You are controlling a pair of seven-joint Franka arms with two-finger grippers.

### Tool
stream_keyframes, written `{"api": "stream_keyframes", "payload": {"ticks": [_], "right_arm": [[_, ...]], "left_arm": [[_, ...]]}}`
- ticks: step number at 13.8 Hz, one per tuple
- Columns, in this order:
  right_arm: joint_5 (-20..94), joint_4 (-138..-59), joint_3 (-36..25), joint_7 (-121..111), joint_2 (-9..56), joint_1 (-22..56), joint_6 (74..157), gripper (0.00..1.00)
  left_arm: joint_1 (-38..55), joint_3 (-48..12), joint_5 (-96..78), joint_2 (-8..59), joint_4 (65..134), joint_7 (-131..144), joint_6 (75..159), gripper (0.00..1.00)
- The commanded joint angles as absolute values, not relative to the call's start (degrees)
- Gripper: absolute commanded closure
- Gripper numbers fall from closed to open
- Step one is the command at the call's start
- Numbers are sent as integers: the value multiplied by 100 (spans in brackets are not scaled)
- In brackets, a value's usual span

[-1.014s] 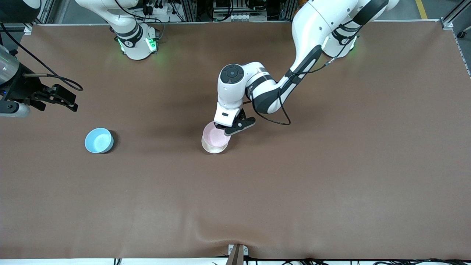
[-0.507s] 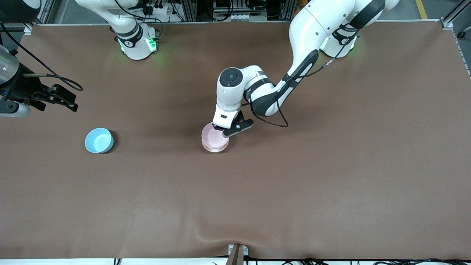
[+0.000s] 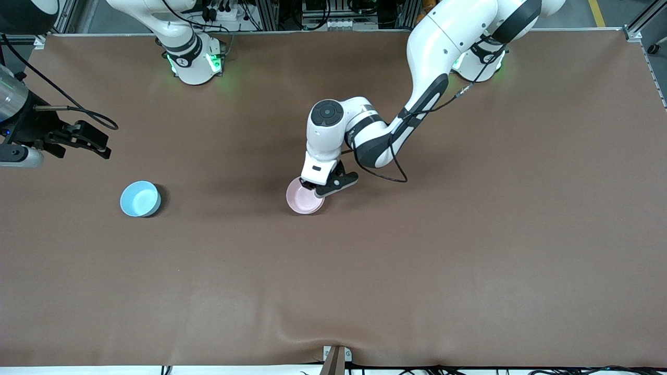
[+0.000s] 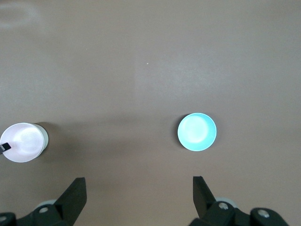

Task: Stack pink and blue bowls on white bowl
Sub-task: 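Raise the left gripper away while the right gripper reaches the blue bowl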

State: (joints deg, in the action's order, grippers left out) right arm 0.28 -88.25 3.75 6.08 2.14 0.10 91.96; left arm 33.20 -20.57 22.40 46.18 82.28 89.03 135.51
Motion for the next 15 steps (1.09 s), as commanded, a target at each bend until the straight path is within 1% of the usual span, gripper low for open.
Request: {"api": "stream_keyframes", "payload": {"ticks": [1,4,7,10,13,15], "right_arm": [[88,-8824,404,545,211,-44,9229,0],[9,-8781,396,107,211,-70,9220,0],[-227,-8745,387,-35,359,-88,9229,0],[-764,-8719,396,-35,623,-88,9237,0],[-555,-8850,396,-148,887,-517,9176,0],[-99,-9419,396,-158,888,-946,9464,0]], "left_arm": [[2999,-2021,2390,4080,8156,8886,13273,0],[2489,-2065,2155,3316,8165,7984,12782,0],[1716,-2092,1330,2612,8165,7087,12350,0],[1039,-2092,906,1979,8174,6427,11482,0],[406,-2083,879,1461,8174,5495,10742,0],[63,-2083,853,1197,8174,4995,10294,0]]}}
